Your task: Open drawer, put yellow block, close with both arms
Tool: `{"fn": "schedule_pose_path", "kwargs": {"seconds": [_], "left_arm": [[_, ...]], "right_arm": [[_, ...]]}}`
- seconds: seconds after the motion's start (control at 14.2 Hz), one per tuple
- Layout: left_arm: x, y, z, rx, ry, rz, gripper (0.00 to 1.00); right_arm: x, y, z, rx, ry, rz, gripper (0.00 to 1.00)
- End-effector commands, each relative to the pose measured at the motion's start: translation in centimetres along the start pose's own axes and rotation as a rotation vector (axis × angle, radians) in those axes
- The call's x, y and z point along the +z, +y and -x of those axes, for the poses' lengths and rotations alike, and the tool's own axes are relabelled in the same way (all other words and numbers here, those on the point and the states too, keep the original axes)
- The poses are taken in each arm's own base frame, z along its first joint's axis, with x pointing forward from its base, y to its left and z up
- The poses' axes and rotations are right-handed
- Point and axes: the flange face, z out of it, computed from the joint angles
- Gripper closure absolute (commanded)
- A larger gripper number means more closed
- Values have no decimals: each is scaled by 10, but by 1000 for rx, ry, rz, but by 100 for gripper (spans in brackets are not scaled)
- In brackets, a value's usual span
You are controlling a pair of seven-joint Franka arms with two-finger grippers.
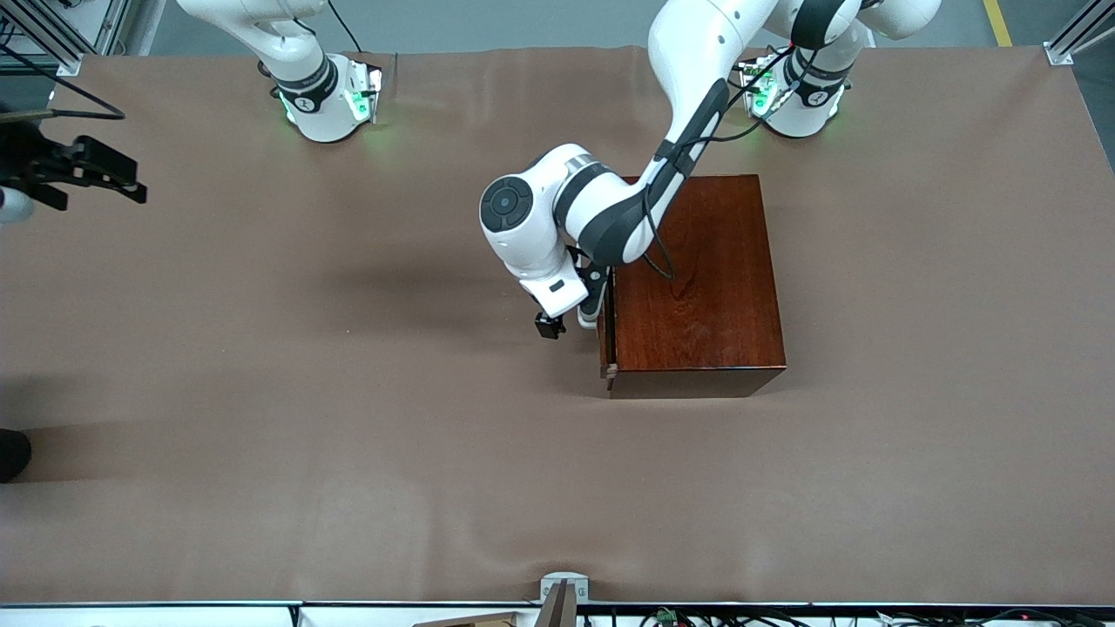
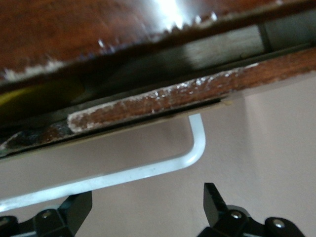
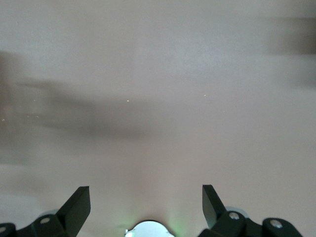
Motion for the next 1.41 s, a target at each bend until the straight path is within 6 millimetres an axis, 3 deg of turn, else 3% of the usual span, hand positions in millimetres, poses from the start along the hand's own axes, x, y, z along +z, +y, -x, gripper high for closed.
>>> {"fn": "schedule_pose_path", "kwargs": {"seconds": [0.0, 0.28, 0.78, 1.13, 1.34], "left_arm": [[-7, -5, -14, -10, 43, -38, 0], [-7, -9, -17, -10, 63, -65, 0], [-6, -9, -16, -4, 65, -65, 0], [-12, -7, -12, 7, 44, -41, 0], [-37, -3, -16, -8, 1, -7, 0]], "right_arm": [[1, 2, 9, -25, 8, 7, 0], [-34, 5, 3, -19, 86, 20, 0], [-30, -1, 7, -21, 46, 16, 0], [-23, 7, 8, -3, 21, 9, 0], [-21, 8, 8, -2, 16, 10, 0]]}}
